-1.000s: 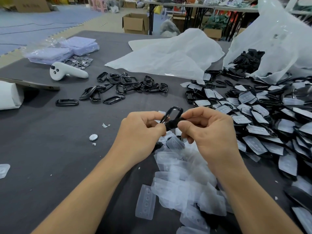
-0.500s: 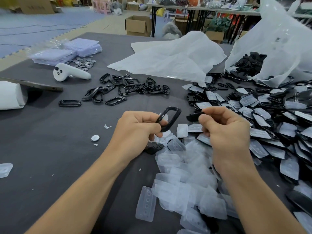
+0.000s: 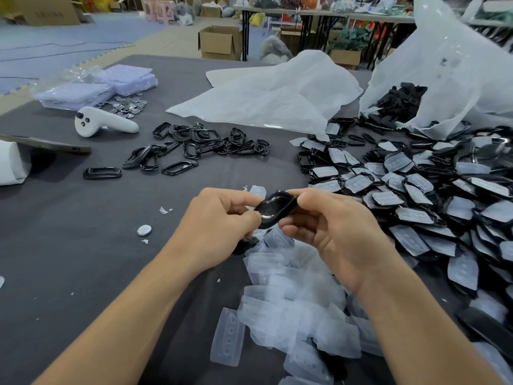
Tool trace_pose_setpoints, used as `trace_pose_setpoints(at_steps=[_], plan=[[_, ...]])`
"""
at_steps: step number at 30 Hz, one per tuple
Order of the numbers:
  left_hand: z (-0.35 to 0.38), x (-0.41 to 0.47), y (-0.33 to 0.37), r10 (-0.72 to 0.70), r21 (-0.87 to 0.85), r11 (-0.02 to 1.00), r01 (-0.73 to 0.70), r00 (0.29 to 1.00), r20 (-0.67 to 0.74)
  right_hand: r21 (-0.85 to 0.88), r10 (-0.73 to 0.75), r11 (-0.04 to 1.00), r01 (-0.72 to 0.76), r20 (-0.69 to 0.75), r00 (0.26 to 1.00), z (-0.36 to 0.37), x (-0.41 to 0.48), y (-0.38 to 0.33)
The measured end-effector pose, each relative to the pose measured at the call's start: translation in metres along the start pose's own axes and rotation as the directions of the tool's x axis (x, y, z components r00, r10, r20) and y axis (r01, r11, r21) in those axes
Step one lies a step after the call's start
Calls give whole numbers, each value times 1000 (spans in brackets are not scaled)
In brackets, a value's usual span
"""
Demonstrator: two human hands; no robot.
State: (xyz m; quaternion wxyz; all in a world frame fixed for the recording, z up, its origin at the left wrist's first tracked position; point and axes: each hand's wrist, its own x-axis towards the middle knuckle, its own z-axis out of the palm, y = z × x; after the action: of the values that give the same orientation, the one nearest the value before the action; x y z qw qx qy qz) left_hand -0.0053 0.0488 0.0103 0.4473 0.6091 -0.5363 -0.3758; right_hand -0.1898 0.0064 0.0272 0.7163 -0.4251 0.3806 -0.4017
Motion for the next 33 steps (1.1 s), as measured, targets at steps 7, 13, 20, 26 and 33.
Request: trace_pose_setpoints(at_steps=[7, 13, 20, 26, 33], plan=[[-4, -6, 6, 44, 183, 982, -54, 997, 59, -324, -112, 940, 106, -1, 994, 2, 0, 7], [2, -5, 4, 113, 103, 989, -109, 993, -27, -294, -178, 943, 158, -42, 983, 2, 1, 8], [5, -4, 6, 1, -42, 999, 0, 1000, 21, -250, -174, 956, 153, -65, 983, 6, 1, 9], [4, -5, 10, -54, -267, 959, 94, 986, 155, -108, -110, 989, 99, -96, 989, 3, -2, 4], [11, -4, 6, -11, -216, 976, 29, 996, 85, -80, -113, 991, 103, -125, 986, 2, -3, 2]])
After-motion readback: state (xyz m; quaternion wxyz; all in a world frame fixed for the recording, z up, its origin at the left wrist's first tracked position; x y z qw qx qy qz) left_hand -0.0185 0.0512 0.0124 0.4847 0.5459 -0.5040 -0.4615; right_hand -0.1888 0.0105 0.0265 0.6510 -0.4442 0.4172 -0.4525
